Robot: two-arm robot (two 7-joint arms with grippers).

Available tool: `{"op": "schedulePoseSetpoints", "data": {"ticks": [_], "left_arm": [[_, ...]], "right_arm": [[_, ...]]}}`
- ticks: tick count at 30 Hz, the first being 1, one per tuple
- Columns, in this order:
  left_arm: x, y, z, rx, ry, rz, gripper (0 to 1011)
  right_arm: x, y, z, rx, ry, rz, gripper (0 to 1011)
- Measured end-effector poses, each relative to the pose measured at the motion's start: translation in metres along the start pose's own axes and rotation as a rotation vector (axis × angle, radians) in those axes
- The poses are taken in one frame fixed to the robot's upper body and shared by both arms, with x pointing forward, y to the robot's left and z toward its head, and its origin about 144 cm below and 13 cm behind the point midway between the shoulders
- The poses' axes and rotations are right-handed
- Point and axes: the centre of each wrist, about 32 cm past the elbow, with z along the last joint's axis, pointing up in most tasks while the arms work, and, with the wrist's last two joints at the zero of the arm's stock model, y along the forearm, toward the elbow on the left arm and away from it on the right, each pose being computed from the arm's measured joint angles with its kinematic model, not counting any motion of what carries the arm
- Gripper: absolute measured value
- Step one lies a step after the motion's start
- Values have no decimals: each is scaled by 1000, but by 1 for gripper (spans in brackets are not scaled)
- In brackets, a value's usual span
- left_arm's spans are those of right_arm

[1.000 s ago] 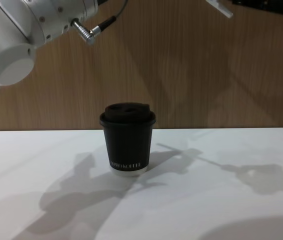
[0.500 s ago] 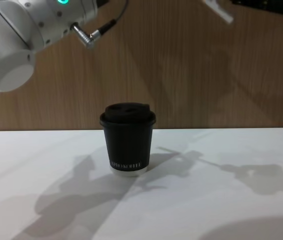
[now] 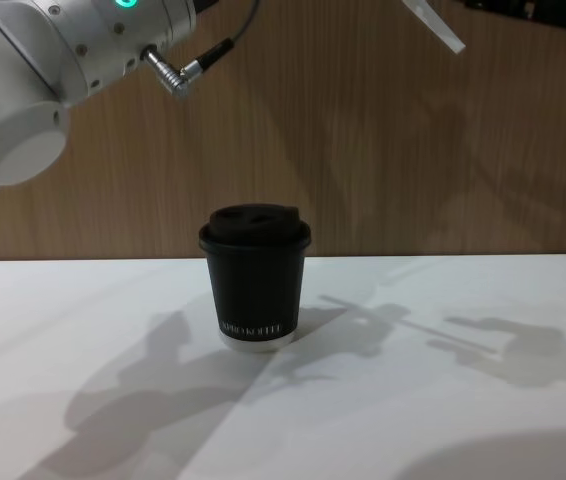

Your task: Pick up the straw with one hand, pass it to the other hand, and insert it into the cup.

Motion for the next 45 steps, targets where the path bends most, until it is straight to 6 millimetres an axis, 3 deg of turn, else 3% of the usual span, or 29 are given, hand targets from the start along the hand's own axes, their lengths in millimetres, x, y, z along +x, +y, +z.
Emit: {"op": "schedulePoseSetpoints", "data": {"ticks": [13,19,31,45], "left_arm": [[-7,3,17,41,-134,15,6],[-13,9,29,66,-230,43,8],[-20,29,48,107,-438,125,7],[-23,52,53,134,-575,217,6]], "right_arm": [[0,0,0,0,0,0,877],[0,0,0,0,0,0,1001],[0,0,0,0,0,0,1001],[0,0,0,0,0,0,1001]]}}
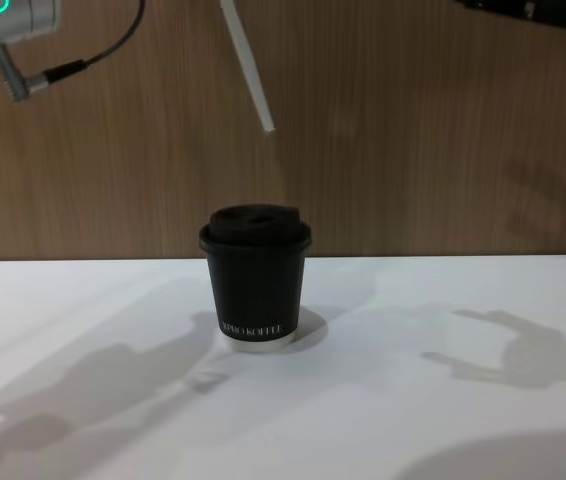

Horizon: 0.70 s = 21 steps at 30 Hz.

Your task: Pick up the straw with one hand, pass it to the other hand, and insert it into the cup.

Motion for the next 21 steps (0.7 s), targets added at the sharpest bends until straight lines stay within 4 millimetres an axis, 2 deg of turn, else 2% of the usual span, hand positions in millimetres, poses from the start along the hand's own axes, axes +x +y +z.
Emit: {"op": "schedulePoseSetpoints", "data": {"ticks": [21], "left_arm": [[-7,15,-8,48,-93,52,7]], "right_arm": [[0,0,0,0,0,0,1001]]}}
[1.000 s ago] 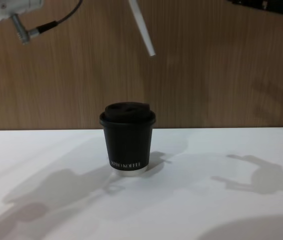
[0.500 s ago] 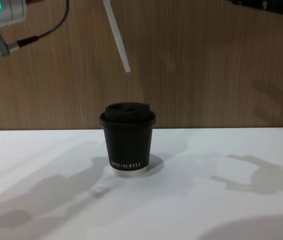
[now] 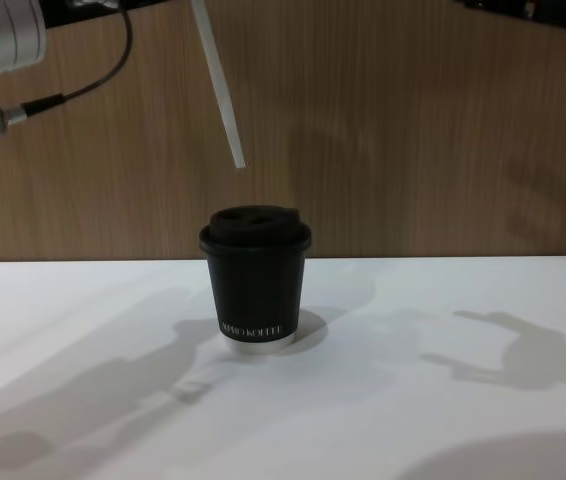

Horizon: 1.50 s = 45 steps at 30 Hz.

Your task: Pick up the straw with one hand, pass it to the other hand, and insert it into the cup.

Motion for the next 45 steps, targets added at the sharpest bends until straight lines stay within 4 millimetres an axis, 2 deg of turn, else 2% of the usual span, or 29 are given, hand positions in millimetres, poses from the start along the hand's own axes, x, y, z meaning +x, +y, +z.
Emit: {"op": "schedulePoseSetpoints", "data": {"ticks": [16,45], "left_arm": [[0,5,-4,27,-24,26,7],[8,-1,-25,56,11,59,8]], "right_arm": [[0,0,0,0,0,0,1001],[0,0,0,0,0,0,1001]]}}
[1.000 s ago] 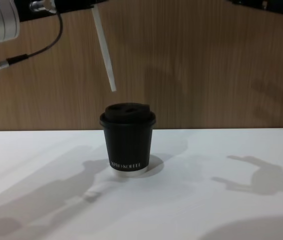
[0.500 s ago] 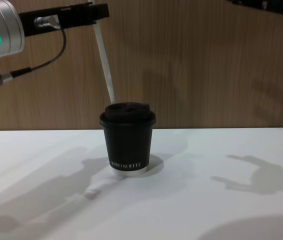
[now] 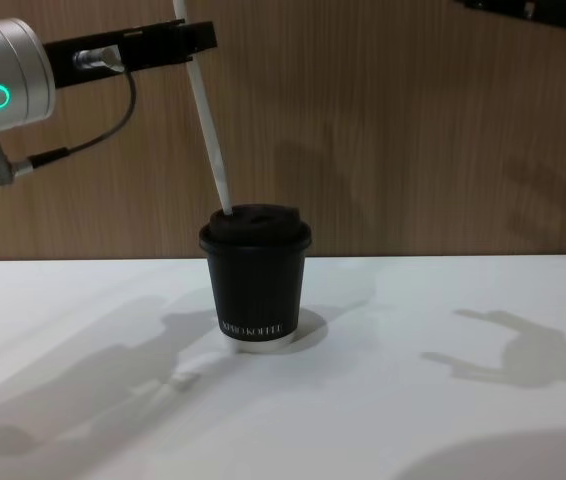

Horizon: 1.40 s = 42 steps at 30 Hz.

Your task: Pick up the straw with one hand, pass it to the other hand, and insert it into the cup.

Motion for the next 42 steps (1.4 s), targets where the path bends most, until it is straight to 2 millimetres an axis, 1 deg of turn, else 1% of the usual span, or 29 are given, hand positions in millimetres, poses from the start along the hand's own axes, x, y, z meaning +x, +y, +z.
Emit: {"op": "schedulePoseSetpoints", "data": {"ticks": [16,33,36,38,42], "left_arm": [[4,-6,-6,0,8,5,8],[6,-9,-17,51,31,-1,8],[6,-10,-19,60,33,0,49],[6,-9,-20,63,34,1,116],[5,-9,-23,71,38,4,204]], "right_arm": [[0,0,0,0,0,0,1001],[0,0,0,0,0,0,1001],[0,0,0,0,0,0,1001],[0,0,0,0,0,0,1001],[0,0,0,0,0,0,1001]]}}
